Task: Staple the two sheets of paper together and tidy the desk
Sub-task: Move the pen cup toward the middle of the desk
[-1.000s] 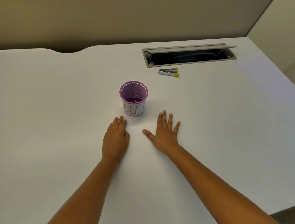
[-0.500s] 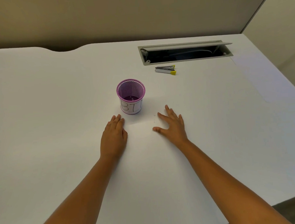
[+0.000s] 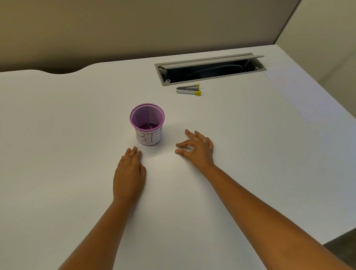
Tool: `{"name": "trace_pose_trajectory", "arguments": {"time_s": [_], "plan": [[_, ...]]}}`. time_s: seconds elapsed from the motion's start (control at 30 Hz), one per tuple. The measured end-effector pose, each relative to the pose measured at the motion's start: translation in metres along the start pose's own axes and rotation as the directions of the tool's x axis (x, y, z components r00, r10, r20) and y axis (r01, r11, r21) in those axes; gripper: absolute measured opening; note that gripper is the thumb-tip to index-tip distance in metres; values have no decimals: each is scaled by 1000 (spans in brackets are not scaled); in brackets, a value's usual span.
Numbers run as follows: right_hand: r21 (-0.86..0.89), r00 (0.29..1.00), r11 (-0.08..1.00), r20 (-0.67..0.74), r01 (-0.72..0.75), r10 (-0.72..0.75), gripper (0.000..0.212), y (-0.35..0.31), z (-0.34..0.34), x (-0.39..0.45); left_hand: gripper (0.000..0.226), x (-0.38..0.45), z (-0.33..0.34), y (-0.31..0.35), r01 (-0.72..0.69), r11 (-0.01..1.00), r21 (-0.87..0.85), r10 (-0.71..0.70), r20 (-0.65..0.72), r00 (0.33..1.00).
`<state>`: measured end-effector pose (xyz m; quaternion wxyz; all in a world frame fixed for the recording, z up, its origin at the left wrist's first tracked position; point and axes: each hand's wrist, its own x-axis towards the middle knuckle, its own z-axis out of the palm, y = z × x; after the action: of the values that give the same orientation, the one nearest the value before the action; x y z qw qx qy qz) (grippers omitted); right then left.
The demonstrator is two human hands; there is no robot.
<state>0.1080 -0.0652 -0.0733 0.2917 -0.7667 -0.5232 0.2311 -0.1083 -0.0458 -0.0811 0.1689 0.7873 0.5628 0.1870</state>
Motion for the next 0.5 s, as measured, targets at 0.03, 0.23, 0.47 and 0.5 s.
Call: {"name": "trace_pose_trajectory", "arguments": {"time_s": [0.03,0.23,0.47,0.5], "plan": [[18,1000,1000,-6,-6,6,22,-1,0,0,41,0,0,0,3,1000,0,-3,1,1000],[25,998,999,-53,-26,27,17,-3,2,0,41,0,0,0,3,1000,4,-3,3,1000],[-16,994,998,-91,-65,64,12,-9,4,0,41,0,0,1,7,1000,2,-7,-2,1000],[-18,993,997,-93,-69,67,11,-10,3,1,40,0,0,1,6,1000,1,-6,-5,1000]]}}
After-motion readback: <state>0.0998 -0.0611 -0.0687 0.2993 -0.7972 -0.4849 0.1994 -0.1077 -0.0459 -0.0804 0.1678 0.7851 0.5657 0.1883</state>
